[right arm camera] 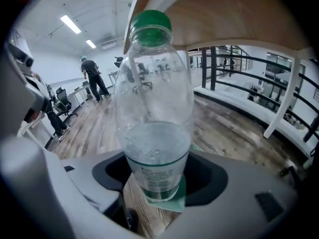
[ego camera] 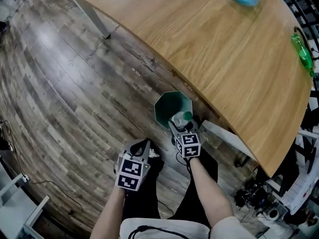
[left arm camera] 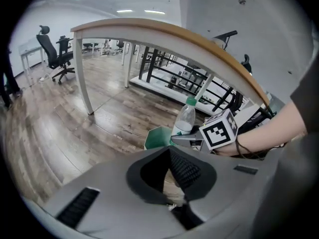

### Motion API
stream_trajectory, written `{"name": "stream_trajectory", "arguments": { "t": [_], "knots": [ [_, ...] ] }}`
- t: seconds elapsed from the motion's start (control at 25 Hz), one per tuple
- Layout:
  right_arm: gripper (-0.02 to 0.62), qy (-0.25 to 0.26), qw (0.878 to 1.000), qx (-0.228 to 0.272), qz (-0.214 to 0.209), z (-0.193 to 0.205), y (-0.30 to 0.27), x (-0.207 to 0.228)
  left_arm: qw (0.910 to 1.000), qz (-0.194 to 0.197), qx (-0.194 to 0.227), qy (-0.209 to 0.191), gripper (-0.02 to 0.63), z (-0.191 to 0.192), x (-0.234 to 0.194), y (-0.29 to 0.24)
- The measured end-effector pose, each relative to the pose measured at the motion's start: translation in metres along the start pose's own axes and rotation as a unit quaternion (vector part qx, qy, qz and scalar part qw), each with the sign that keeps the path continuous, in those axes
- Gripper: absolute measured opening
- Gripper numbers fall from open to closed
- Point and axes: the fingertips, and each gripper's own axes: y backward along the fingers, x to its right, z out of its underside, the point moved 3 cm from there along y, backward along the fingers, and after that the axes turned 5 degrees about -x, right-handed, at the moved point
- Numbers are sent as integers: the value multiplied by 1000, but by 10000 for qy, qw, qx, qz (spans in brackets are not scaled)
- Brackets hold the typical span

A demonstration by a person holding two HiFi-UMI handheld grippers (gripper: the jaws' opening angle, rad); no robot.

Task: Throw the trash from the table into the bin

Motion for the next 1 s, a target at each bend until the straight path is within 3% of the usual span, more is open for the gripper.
{"name": "stream_trajectory", "arguments": {
  "t": [0.2, 0.4, 0.56, 0.64, 1.0],
  "knots": [
    [333, 170, 9993, -337, 45, 41, -64, 16, 9998, -131, 172, 13, 21, 14, -25, -38],
    [337, -143, 9985, -513, 133, 75, -110, 34, 9987, -259, 427, -78, 21, 6, -43, -78],
    [366, 235, 9961, -804, 286, 79, -123, 39, 9986, -263, 420, -162, 21, -1, -40, -95],
    [413, 187, 9962, -812, 244, 71, -111, 38, 9990, -210, 349, -168, 21, -4, -30, -90],
    [406, -187, 9983, -534, 139, 4, 49, 13, 9997, -43, 102, -218, 21, -42, 42, 22]
  ]
}}
